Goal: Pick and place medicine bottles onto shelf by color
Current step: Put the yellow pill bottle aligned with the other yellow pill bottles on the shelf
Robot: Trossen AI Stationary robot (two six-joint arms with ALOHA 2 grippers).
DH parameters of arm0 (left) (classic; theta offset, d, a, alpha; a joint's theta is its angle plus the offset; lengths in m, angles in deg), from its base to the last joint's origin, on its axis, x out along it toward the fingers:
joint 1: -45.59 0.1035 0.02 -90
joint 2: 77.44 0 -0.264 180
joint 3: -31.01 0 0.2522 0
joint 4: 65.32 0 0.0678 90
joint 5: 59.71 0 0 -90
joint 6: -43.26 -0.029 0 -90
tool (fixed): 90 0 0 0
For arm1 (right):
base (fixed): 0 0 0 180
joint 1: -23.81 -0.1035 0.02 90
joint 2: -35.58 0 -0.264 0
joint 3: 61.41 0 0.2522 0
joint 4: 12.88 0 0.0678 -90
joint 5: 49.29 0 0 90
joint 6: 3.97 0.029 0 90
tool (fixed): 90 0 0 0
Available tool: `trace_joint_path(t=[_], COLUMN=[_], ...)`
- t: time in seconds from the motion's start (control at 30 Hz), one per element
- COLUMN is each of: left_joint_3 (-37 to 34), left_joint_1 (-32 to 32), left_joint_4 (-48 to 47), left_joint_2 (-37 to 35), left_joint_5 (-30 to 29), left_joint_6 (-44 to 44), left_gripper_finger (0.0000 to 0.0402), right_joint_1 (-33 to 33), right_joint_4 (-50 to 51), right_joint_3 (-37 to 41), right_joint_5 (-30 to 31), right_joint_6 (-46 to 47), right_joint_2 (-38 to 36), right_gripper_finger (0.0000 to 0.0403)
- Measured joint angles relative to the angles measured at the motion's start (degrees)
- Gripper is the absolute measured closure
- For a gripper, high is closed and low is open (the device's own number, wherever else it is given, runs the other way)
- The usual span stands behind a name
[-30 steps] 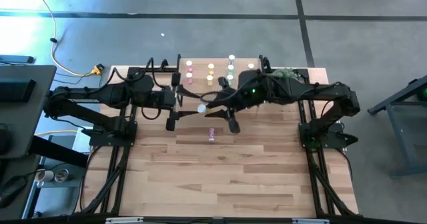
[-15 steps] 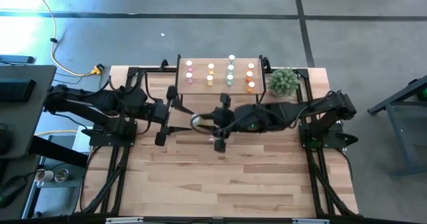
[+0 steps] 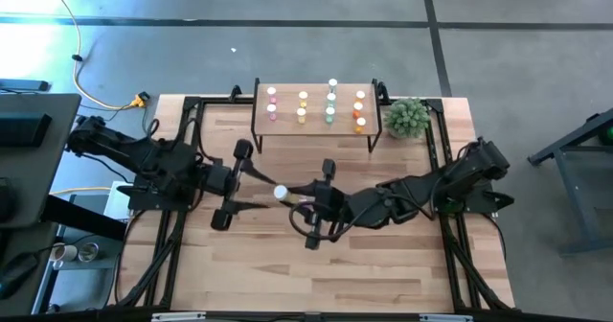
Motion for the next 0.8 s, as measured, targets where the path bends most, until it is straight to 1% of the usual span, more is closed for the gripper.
trace_joint_path(t=[0.13, 0.27, 0.37, 0.57, 0.67, 0.8], left_joint_3=[0.0, 0.0, 0.0, 0.0, 0.0, 0.0], left_joint_1=[-1.8, -2.7, -2.9, -2.9, -3.0, -3.5], left_joint_4=[4.1, 5.3, 6.9, 9.8, 9.8, 10.3], left_joint_2=[1.4, 3.3, 4.3, 5.7, 5.9, 6.1], left_joint_5=[-0.4, -2.0, -3.1, -3.2, -3.3, -3.4], left_joint_6=[0.0, 0.0, 0.0, 0.0, 0.2, 0.2], left_gripper_finger=[0.0179, 0.0179, 0.0179, 0.0180, 0.0189, 0.0211], right_joint_1=[-0.5, -0.9, -1.2, -1.3, -1.5, -1.6], right_joint_4=[-2.1, -4.3, -4.6, -6.5, -6.5, -6.8], right_joint_3=[0.0, 0.0, 0.0, 0.0, 0.0, 0.0], right_joint_5=[-1.0, -1.2, -2.0, -3.1, -3.0, -3.1], right_joint_6=[-1.2, -2.5, -2.3, -2.5, -2.3, -2.0], right_joint_2=[0.9, 2.0, 2.2, 3.1, 3.1, 3.1], right_gripper_finger=[0.0314, 0.0314, 0.0314, 0.0314, 0.0314, 0.0314])
